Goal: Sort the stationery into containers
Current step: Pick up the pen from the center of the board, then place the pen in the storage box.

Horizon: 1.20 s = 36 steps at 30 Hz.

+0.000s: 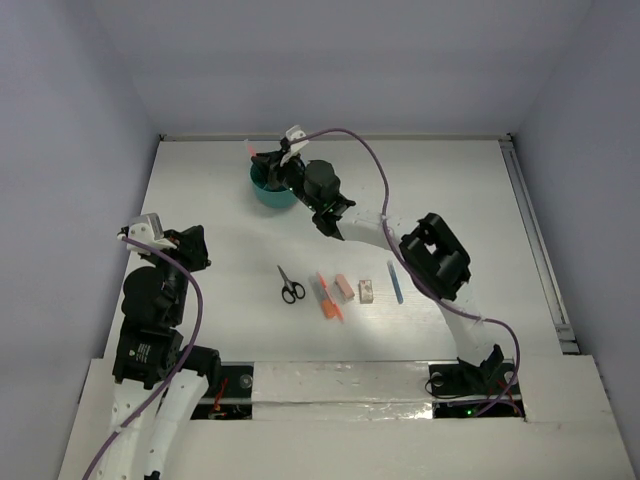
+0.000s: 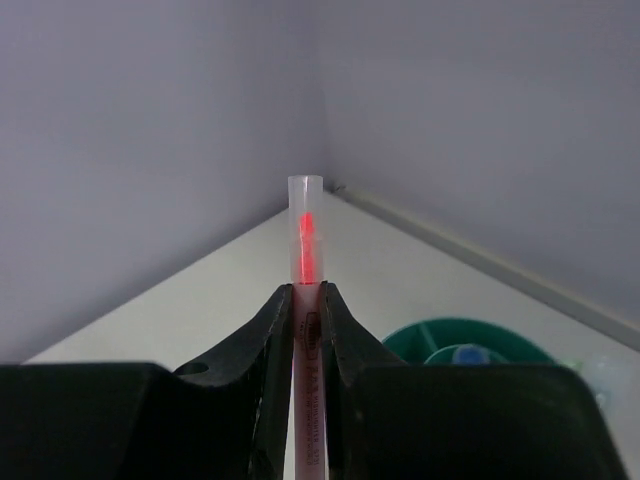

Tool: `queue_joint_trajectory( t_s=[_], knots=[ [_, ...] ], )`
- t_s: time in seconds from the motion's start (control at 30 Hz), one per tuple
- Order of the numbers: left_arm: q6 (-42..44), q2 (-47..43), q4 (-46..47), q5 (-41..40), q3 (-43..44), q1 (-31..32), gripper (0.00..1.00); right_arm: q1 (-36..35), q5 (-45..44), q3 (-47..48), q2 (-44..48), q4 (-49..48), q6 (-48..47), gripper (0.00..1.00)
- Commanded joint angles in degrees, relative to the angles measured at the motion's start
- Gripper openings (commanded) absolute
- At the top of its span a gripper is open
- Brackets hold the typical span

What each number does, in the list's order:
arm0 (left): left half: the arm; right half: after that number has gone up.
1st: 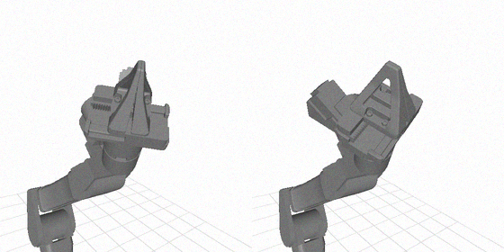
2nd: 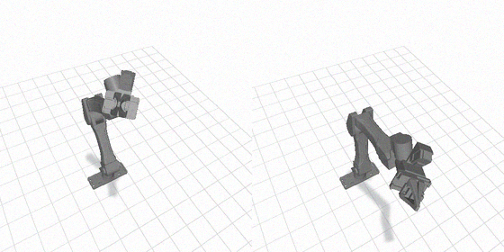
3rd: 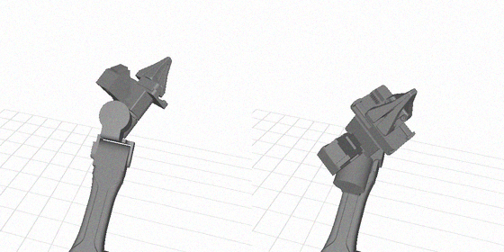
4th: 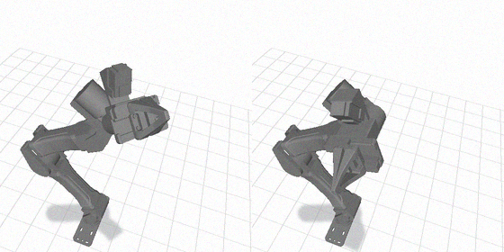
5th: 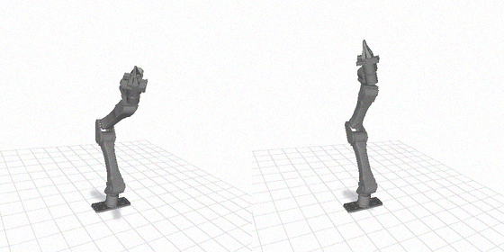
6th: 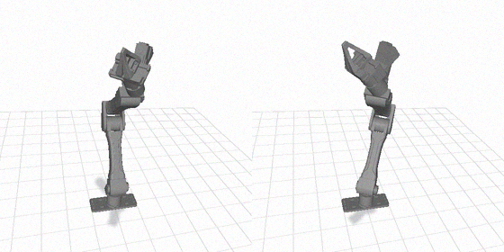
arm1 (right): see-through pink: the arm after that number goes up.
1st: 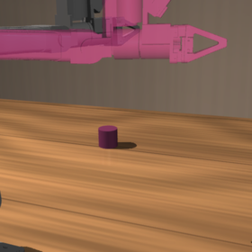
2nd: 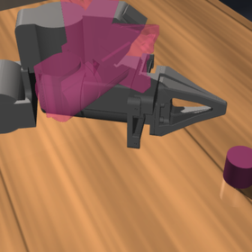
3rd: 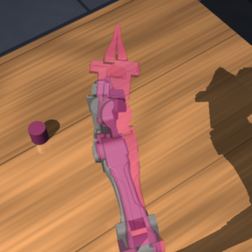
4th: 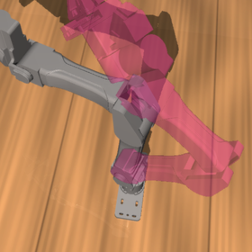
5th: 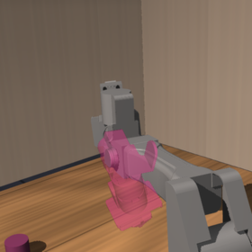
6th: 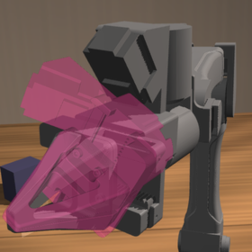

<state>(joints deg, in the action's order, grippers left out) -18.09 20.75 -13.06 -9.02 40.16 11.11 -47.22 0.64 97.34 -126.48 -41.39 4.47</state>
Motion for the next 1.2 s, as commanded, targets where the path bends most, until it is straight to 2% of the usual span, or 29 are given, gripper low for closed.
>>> queue_joint_trajectory(
  t_s=[0.0,0.2,0.43,0.6,0.93,1.17],
  knots=[
    [0.16,-0.45,2.78,0.58,0.53,-0.30,0.09,2.13,-5.04,3.90,-4.03,-11.17,2.03,0.00],
    [0.33,0.60,2.78,0.49,0.62,-0.30,0.09,3.89,-6.80,6.19,-7.91,-14.07,3.00,0.00],
    [0.42,1.22,2.78,0.14,0.62,-0.30,0.09,4.95,-4.34,6.72,-10.28,-15.65,2.21,0.00],
    [0.51,1.48,2.95,0.05,0.62,-0.83,0.09,4.95,-5.21,3.04,-10.11,-18.46,3.35,0.00],
    [0.51,1.40,3.21,0.05,0.62,-0.83,0.09,4.95,-13.11,-1.10,-10.72,-25.67,3.61,0.00],
    [0.51,1.31,3.04,0.05,0.62,-0.83,0.09,4.42,-19.88,-0.13,-12.74,-26.82,5.10,0.00]
  ],
)
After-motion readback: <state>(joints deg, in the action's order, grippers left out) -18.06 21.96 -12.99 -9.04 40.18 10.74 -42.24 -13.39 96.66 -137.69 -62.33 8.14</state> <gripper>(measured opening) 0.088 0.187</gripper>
